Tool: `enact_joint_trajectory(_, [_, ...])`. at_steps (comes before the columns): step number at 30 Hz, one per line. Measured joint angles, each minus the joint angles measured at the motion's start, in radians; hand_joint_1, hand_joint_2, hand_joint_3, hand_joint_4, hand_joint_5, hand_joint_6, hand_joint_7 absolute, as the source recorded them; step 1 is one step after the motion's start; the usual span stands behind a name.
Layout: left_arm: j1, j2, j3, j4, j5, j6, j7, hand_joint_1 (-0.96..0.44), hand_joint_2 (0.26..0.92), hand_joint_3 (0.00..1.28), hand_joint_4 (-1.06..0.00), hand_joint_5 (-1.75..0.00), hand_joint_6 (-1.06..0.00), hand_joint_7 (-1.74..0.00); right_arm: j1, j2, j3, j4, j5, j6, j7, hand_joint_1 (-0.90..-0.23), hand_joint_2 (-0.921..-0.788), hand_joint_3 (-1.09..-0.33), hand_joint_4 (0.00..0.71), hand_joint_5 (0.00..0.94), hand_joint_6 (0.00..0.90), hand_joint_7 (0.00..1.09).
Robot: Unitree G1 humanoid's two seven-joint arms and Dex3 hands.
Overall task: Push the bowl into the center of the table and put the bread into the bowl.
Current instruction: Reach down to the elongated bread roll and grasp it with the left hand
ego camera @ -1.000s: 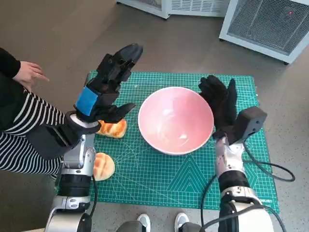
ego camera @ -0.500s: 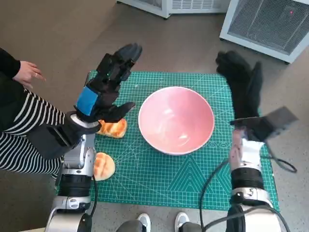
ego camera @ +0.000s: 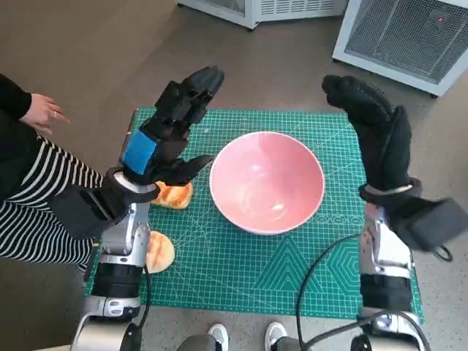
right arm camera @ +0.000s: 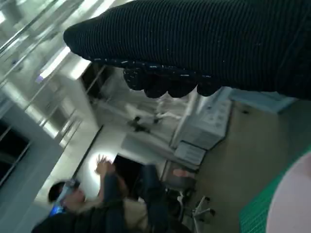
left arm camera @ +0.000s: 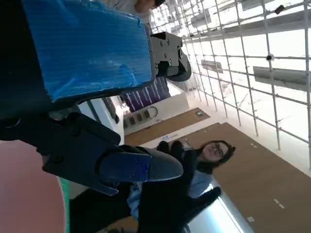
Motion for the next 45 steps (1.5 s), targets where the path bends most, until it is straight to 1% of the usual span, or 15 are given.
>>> enact_joint_trajectory(3, [-0.007,-0.005,-0.003,-0.011,-0.002,0.008,-0.001,-0.69,0.921,0.33,-0.04,-0.11,0.00,-0.50,0.007,-0.013,0.007,-0.030,0.000,0.007,0.002,-0.720,-0.921,-0.701,0.112,0.005,0.005,0.52])
enact_joint_trajectory(7, [-0.014,-0.010,-0.006,-0.014,-0.004,0.016,-0.004,-0.69,0.920,0.34,-0.03,-0.12,0.00,-0.51,0.012,-0.025,0.013,-0.054,0.000,0.022,0.002,-0.718,-0.921,-0.702,0.120,0.008,0.001,0.53])
enact_joint_trajectory(14, [-0.015,-0.012,-0.009,-0.021,-0.006,0.032,-0.009,-0.69,0.916,0.35,-0.02,-0.13,0.00,-0.51,0.034,-0.025,0.022,-0.082,-0.001,0.056,-0.009,-0.718,-0.921,-0.701,0.129,0.011,0.000,0.54])
enact_joint_trajectory(19, [-0.017,0.000,-0.003,-0.035,-0.012,0.036,-0.028,-0.70,0.911,0.35,-0.01,-0.14,0.00,-0.50,0.039,-0.025,0.028,-0.096,-0.003,0.072,-0.023,-0.715,-0.921,-0.701,0.132,0.011,-0.001,0.54])
enact_joint_trajectory(20, [-0.019,0.007,0.002,-0.035,-0.014,0.036,-0.036,-0.68,0.891,0.33,-0.02,-0.14,0.00,-0.52,0.039,-0.024,0.029,-0.100,-0.004,0.074,-0.025,-0.714,-0.921,-0.701,0.132,0.011,-0.001,0.54])
enact_joint_trajectory(23, [-0.033,0.039,0.016,-0.021,-0.016,0.034,-0.065,-0.68,0.899,0.29,-0.01,-0.15,0.00,-0.50,0.041,-0.024,0.033,-0.107,-0.006,0.080,-0.032,-0.713,-0.921,-0.700,0.134,0.011,-0.001,0.54])
enact_joint_trajectory(25, [-0.052,0.074,0.028,0.009,-0.013,0.030,-0.087,-0.67,0.890,0.26,-0.02,-0.16,0.00,-0.50,0.043,-0.024,0.035,-0.113,-0.006,0.083,-0.035,-0.712,-0.921,-0.700,0.134,0.010,-0.001,0.54])
enact_joint_trajectory(26, [-0.062,0.099,0.033,0.027,-0.006,0.027,-0.098,-0.64,0.859,0.23,-0.04,-0.16,0.00,-0.51,0.044,-0.024,0.036,-0.117,-0.006,0.086,-0.037,-0.712,-0.921,-0.700,0.134,0.010,-0.001,0.54])
enact_joint_trajectory(29, [-0.084,0.212,0.030,0.046,0.076,0.035,-0.123,-0.58,0.817,0.16,-0.08,-0.15,-0.01,-0.55,0.047,-0.024,0.036,-0.123,-0.005,0.090,-0.037,-0.710,-0.921,-0.699,0.136,0.010,-0.001,0.55])
enact_joint_trajectory(31, [-0.096,0.288,0.021,0.046,0.132,0.049,-0.142,-0.53,0.801,0.11,-0.12,-0.12,-0.04,-0.54,0.049,-0.025,0.035,-0.126,-0.004,0.091,-0.038,-0.708,-0.921,-0.699,0.136,0.010,-0.001,0.55])
enact_joint_trajectory(33, [-0.112,0.362,0.008,0.045,0.179,0.078,-0.168,-0.47,0.785,0.06,-0.16,-0.07,-0.10,-0.47,0.051,-0.025,0.035,-0.130,-0.003,0.096,-0.038,-0.706,-0.921,-0.698,0.137,0.010,0.000,0.55])
enact_joint_trajectory(35, [-0.130,0.434,-0.007,0.042,0.223,0.123,-0.201,-0.43,0.776,0.04,-0.18,-0.04,-0.15,-0.42,0.054,-0.025,0.035,-0.132,-0.001,0.102,-0.038,-0.705,-0.921,-0.697,0.138,0.010,0.000,0.55])
enact_joint_trajectory(37, [-0.143,0.488,-0.017,0.034,0.258,0.157,-0.217,-0.37,0.763,0.01,-0.21,-0.02,-0.24,-0.30,0.056,-0.025,0.034,-0.133,0.000,0.106,-0.038,-0.704,-0.921,-0.697,0.139,0.009,0.000,0.55])
enact_joint_trajectory(41, [-0.154,0.549,-0.040,0.011,0.314,0.198,-0.222,-0.33,0.754,0.00,-0.23,-0.01,-0.31,-0.18,0.059,-0.025,0.034,-0.133,0.001,0.111,-0.038,-0.703,-0.921,-0.697,0.139,0.009,-0.001,0.55])
enact_joint_trajectory(45, [-0.153,0.573,-0.073,-0.002,0.362,0.223,-0.222,-0.31,0.751,0.00,-0.23,0.00,-0.34,-0.11,0.058,-0.024,0.034,-0.133,0.001,0.114,-0.038,-0.703,-0.921,-0.697,0.140,0.008,0.000,0.55])
